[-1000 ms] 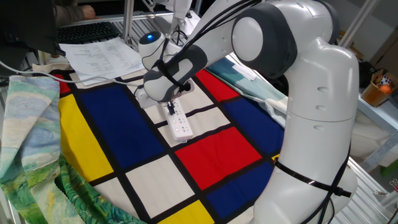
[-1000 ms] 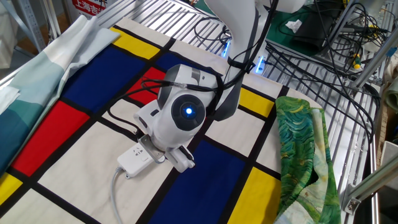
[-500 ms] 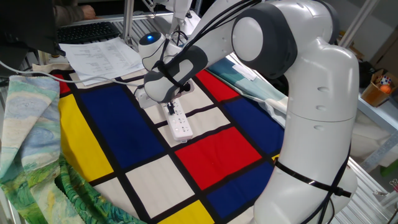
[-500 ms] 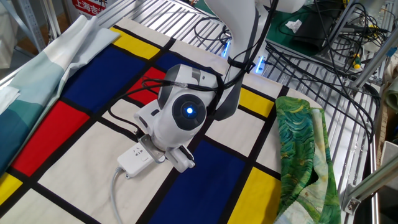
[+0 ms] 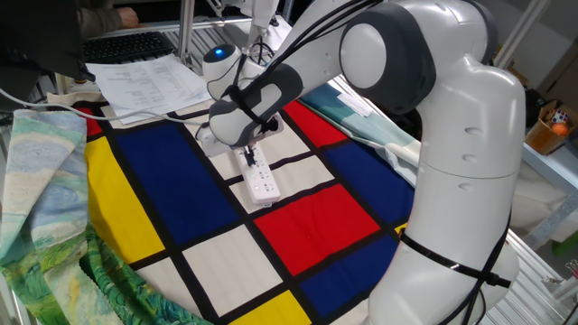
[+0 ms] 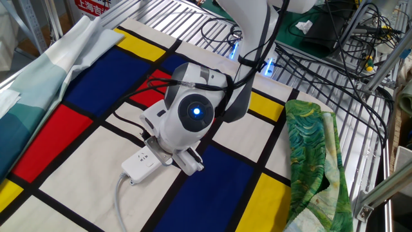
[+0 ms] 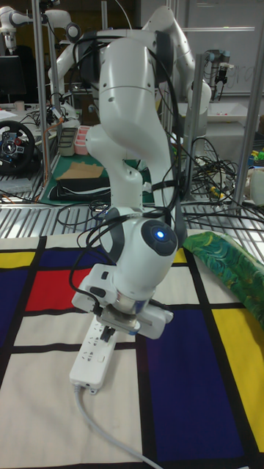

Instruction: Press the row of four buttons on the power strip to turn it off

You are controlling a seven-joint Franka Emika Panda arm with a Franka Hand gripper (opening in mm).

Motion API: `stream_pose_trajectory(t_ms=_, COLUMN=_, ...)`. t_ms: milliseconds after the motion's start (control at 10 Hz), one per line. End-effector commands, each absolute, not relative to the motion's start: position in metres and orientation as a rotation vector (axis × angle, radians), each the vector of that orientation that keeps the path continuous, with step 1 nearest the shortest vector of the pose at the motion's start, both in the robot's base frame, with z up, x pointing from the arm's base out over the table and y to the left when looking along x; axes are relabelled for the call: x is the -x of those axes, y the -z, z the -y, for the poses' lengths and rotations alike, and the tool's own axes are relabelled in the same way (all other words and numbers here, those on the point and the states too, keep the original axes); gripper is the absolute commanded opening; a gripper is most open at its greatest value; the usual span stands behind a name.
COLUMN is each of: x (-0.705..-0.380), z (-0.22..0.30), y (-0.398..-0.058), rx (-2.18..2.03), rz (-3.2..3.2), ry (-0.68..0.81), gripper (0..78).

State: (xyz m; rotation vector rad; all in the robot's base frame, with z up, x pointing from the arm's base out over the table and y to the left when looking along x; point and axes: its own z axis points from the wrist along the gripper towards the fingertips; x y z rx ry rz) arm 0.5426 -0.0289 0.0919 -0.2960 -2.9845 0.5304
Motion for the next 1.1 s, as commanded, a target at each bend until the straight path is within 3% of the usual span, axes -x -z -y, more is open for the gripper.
stream_pose_trajectory(t_ms=100, x=-0.539, z=0.023, y=-0.099, rx=0.317, rz=2.972, ry=-0.530, gripper=0.0)
stream_pose_trajectory(t_ms=1100, x=-0.520, z=0.025, y=-0.100, rx=0.291, rz=2.970, ry=-0.524, gripper=0.0)
